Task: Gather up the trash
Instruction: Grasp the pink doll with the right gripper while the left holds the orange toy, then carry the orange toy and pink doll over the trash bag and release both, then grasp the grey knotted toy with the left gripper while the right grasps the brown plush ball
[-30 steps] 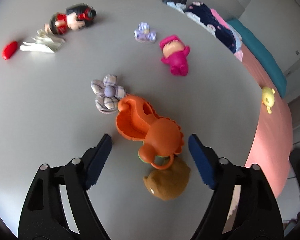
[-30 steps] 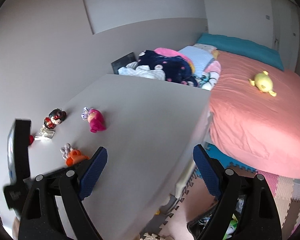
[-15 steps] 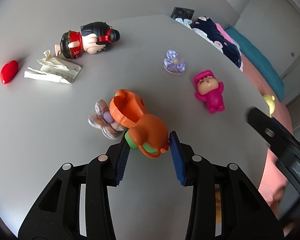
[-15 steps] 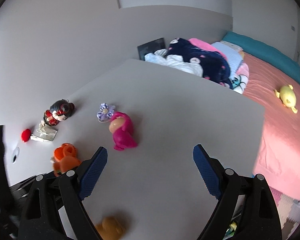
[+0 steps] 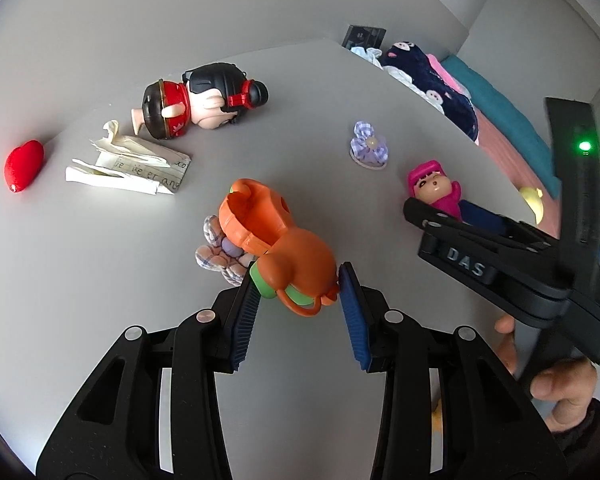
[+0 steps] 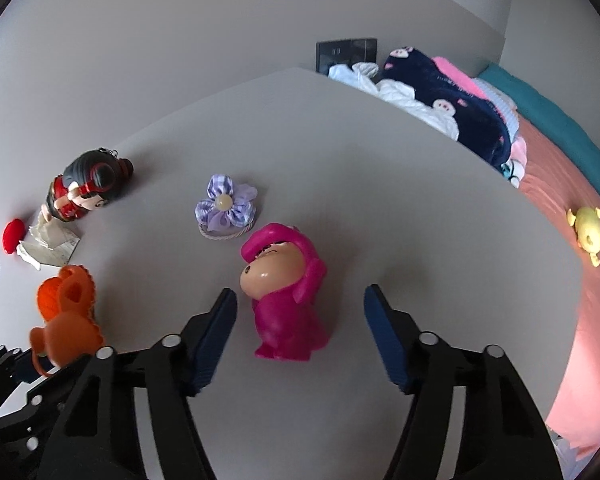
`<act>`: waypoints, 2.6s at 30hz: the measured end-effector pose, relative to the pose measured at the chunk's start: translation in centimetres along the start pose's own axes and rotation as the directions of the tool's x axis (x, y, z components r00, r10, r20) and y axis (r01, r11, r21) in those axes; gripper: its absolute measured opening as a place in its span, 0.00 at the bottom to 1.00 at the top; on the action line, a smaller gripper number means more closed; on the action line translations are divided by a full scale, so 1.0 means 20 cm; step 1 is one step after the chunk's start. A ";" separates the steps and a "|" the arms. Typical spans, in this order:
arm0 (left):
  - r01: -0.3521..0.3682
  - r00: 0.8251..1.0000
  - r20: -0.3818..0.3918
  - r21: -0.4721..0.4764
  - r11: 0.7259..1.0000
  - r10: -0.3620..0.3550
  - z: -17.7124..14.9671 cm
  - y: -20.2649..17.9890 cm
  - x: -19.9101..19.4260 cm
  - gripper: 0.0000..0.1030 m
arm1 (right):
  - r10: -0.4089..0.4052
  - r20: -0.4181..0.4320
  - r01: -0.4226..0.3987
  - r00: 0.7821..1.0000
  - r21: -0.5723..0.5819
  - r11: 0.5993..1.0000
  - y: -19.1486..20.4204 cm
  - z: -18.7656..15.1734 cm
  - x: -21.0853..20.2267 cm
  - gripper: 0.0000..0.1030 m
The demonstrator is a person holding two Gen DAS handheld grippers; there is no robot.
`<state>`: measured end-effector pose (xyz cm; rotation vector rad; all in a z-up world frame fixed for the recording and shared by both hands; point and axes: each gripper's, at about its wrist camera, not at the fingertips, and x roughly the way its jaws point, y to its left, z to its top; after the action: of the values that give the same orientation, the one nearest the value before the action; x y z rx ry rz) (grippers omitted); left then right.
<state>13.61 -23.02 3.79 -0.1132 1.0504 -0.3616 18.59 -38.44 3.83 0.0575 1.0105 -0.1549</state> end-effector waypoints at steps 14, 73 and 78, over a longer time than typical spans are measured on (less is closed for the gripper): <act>0.013 0.999 0.043 0.040 0.999 -0.014 -0.05 -0.09 -0.13 0.38 | 0.045 0.085 -0.051 0.995 0.066 0.997 -0.09 -0.06 -0.25 0.36; 0.270 0.960 -0.242 0.681 0.681 -0.139 -1.63 -1.75 -0.20 0.94 | -0.425 -0.046 0.351 0.904 0.645 0.678 -1.48 -2.12 -1.40 0.84; 0.265 0.963 -0.217 0.665 0.698 -0.159 -1.56 -1.70 -0.25 0.94 | -0.403 0.018 0.302 0.915 0.630 0.715 -1.40 -2.03 -1.43 0.84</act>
<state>-23.62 -50.58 1.40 0.4819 0.9833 -0.9731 -34.61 -58.32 7.14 0.4498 0.7673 -0.8401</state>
